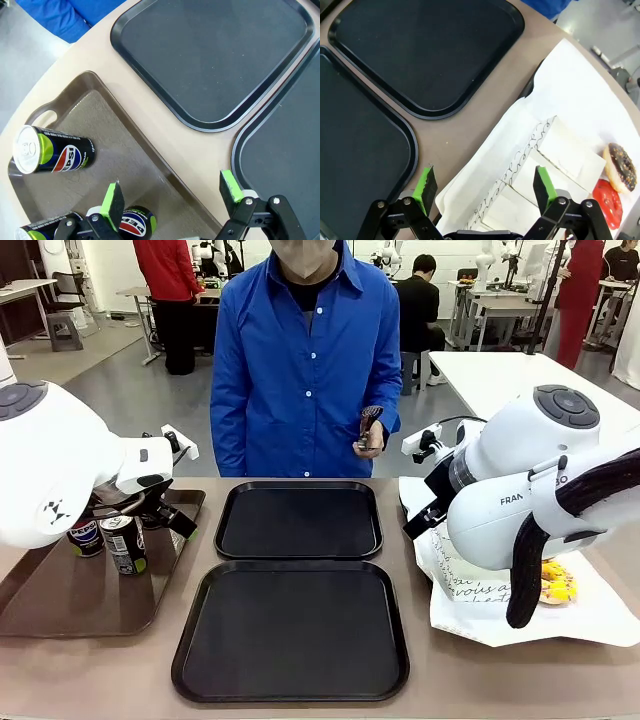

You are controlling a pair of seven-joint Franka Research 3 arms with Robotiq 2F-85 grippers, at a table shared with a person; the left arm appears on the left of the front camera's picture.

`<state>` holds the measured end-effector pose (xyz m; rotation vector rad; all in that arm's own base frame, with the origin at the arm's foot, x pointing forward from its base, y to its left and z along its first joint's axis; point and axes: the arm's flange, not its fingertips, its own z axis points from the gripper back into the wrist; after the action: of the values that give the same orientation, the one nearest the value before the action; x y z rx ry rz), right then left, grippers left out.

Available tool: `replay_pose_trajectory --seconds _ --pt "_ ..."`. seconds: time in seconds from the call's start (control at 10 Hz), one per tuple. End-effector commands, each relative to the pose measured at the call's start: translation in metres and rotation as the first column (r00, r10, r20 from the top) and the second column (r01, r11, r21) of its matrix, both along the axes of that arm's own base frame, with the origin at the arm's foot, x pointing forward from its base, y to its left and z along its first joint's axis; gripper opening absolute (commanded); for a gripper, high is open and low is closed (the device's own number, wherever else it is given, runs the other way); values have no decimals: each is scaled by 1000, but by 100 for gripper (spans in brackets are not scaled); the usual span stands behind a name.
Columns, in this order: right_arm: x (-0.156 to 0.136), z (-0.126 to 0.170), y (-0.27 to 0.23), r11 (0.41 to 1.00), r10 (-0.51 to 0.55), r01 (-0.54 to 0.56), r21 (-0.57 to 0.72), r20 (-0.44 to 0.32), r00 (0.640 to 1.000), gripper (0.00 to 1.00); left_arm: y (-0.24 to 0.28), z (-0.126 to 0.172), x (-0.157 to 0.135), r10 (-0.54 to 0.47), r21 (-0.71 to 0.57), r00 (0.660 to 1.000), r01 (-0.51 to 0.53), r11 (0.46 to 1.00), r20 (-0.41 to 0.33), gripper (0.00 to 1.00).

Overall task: Set up donuts and drinks on trays.
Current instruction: Pick up one Pepsi coke and place it on the Flat Tray.

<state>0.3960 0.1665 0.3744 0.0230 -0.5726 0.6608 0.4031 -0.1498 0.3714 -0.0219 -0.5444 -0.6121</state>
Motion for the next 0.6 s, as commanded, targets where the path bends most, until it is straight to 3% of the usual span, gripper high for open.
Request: replay_pose_trajectory --seconds 0.0,0.2,0.4,0.5 --pt "0 0 0 1000 0 0 0 0 1000 100 0 0 0 0 0 1000 0 1000 0 100" --pt "0 0 0 1000 0 0 0 0 1000 100 0 0 0 0 0 1000 0 1000 0 100" --pt "-58 29 -10 998 21 -17 -57 81 996 100 15 40 -44 -12 46 995 7 999 104 100" --pt "-95 37 -22 994 35 -28 -105 68 997 100 27 59 -71 -34 43 995 30 999 89 100"
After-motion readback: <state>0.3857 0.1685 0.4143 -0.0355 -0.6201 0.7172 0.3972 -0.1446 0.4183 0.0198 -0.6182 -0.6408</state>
